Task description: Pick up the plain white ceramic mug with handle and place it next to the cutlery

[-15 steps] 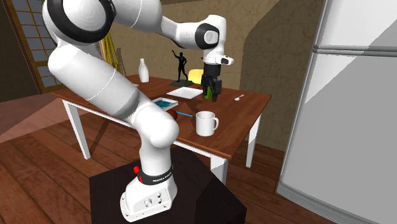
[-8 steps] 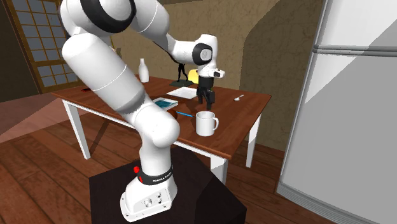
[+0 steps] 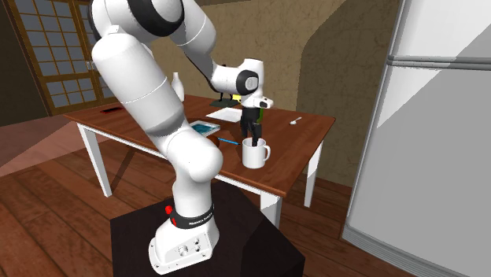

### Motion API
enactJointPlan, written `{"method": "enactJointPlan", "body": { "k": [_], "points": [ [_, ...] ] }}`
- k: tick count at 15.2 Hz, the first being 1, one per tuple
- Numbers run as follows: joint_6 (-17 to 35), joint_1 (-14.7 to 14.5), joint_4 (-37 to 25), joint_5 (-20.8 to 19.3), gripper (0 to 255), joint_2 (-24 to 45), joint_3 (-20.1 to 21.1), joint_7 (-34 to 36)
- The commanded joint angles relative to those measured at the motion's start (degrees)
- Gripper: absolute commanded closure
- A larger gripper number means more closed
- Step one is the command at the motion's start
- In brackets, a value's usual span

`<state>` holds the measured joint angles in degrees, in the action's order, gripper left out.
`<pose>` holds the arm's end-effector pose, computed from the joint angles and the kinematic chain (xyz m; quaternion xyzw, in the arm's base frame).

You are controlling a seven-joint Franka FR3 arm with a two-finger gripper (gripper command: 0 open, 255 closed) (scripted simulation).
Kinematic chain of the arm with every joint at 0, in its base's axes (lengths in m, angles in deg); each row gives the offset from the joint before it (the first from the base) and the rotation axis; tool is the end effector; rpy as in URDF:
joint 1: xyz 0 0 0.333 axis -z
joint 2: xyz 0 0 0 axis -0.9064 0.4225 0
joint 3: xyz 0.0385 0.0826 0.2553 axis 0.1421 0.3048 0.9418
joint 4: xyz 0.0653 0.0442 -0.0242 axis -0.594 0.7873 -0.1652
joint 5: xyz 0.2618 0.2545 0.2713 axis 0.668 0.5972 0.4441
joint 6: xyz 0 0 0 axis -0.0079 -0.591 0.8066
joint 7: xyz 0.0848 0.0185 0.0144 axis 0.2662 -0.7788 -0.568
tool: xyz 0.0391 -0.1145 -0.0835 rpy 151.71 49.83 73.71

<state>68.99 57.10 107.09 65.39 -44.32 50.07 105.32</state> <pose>0.3973 0.2007 0.2397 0.9981 -0.0556 -0.0259 0.0044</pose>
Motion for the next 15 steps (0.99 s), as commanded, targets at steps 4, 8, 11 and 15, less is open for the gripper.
{"method": "enactJointPlan", "body": {
  "k": [4, 8, 11, 15],
  "points": [
    [2.55, 0.00, 0.93, 0.06, 0, 1.59, 0.58, 0.32],
    [2.55, 0.00, 0.93, 0.06, 0, 1.59, 0.58, 0.33],
    [2.53, 0.00, 0.93, 0.06, 255, 1.57, 0.57, 0.32],
    [2.53, 0.00, 0.93, 0.06, 255, 1.58, 0.57, 0.32]
  ]
}}
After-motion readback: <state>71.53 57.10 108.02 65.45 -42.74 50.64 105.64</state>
